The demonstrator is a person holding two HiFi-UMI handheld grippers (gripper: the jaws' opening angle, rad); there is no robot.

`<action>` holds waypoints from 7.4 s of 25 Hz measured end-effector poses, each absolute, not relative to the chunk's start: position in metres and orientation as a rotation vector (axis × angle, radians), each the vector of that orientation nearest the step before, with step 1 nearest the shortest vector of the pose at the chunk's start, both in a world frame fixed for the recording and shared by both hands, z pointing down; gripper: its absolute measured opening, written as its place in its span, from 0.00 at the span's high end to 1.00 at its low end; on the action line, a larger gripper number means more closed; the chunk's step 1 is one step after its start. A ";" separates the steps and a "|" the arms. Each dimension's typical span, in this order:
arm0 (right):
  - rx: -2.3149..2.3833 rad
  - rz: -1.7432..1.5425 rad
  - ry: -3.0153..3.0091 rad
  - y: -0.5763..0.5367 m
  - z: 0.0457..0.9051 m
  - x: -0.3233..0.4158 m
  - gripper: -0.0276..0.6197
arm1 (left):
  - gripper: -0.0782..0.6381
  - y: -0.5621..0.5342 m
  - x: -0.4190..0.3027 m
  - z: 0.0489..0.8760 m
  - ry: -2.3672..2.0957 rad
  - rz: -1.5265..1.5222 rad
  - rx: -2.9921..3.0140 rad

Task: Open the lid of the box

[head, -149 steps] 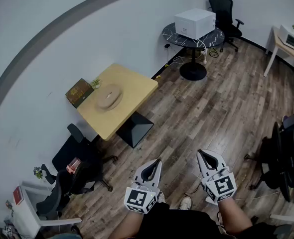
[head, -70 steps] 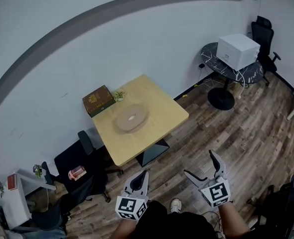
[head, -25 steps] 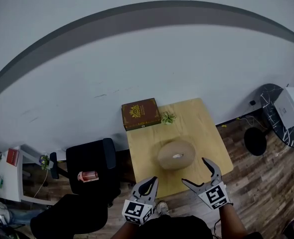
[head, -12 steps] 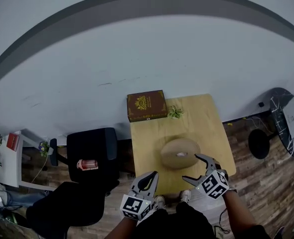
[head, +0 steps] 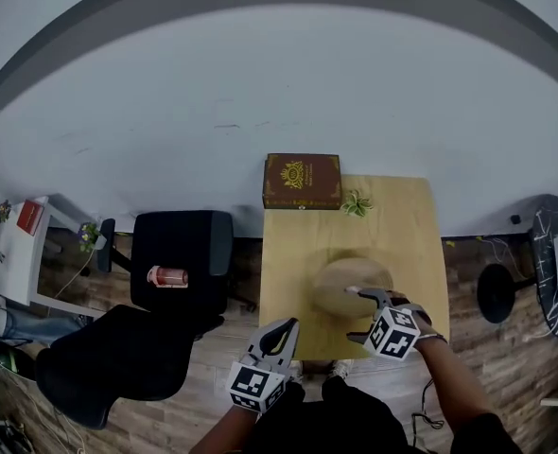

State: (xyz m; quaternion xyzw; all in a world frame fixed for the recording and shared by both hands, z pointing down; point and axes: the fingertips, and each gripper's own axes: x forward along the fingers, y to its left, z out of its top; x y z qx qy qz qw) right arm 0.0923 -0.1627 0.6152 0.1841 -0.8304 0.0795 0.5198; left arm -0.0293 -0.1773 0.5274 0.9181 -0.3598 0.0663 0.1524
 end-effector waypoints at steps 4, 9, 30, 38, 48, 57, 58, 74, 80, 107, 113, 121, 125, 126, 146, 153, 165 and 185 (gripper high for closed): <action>0.328 0.205 -1.945 -0.168 0.635 0.090 0.27 | 0.86 -0.179 -0.042 0.532 -1.123 0.177 2.568; 0.228 0.227 -1.881 -0.172 0.658 0.088 0.28 | 0.86 -0.180 -0.048 0.536 -1.170 0.175 2.538; 0.183 0.214 -1.761 -0.183 0.689 0.095 0.44 | 0.86 -0.191 -0.061 0.515 -1.328 0.138 2.529; 0.216 0.185 -1.730 -0.183 0.689 0.094 0.46 | 0.86 -0.190 -0.068 0.512 -1.353 0.135 2.520; 0.308 0.177 -1.715 -0.181 0.683 0.105 0.47 | 0.86 -0.186 -0.063 0.512 -1.337 0.132 2.528; 0.428 0.138 -1.767 -0.187 0.648 0.107 0.47 | 0.86 -0.186 -0.052 0.508 -1.307 0.126 2.549; 0.441 0.140 -1.768 -0.186 0.645 0.109 0.47 | 0.86 -0.186 -0.050 0.508 -1.301 0.125 2.553; 0.590 0.188 -1.721 -0.172 0.616 0.177 0.46 | 0.86 -0.189 -0.002 0.502 -1.133 0.122 2.646; 0.655 0.217 -1.693 -0.165 0.615 0.208 0.46 | 0.86 -0.191 0.021 0.501 -1.053 0.136 2.683; 0.695 0.488 -1.669 -0.137 0.678 0.312 0.46 | 0.86 -0.204 0.112 0.511 -0.930 0.192 2.711; 0.659 0.512 -1.675 -0.133 0.700 0.312 0.46 | 0.86 -0.209 0.111 0.517 -0.946 0.219 2.697; 0.629 0.546 -1.692 -0.127 0.724 0.312 0.46 | 0.86 -0.207 0.114 0.527 -0.954 0.272 2.681; 0.628 0.550 -1.706 -0.126 0.733 0.310 0.46 | 0.86 -0.206 0.120 0.529 -0.945 0.289 2.686; 0.626 0.551 -1.709 -0.125 0.736 0.310 0.46 | 0.86 -0.207 0.121 0.529 -0.947 0.291 2.686; 0.658 0.514 -1.733 -0.121 0.746 0.309 0.43 | 0.86 -0.204 0.122 0.527 -0.969 0.356 2.710; 0.740 0.443 -1.783 -0.140 0.703 0.298 0.42 | 0.86 -0.200 0.125 0.520 -0.949 0.333 2.740; 0.993 0.211 -1.959 -0.186 0.582 0.244 0.51 | 0.86 -0.197 0.111 0.497 -0.971 0.272 2.769; 1.487 0.012 -2.270 -0.192 0.461 0.199 0.86 | 0.86 -0.195 0.079 0.475 -1.068 0.189 2.794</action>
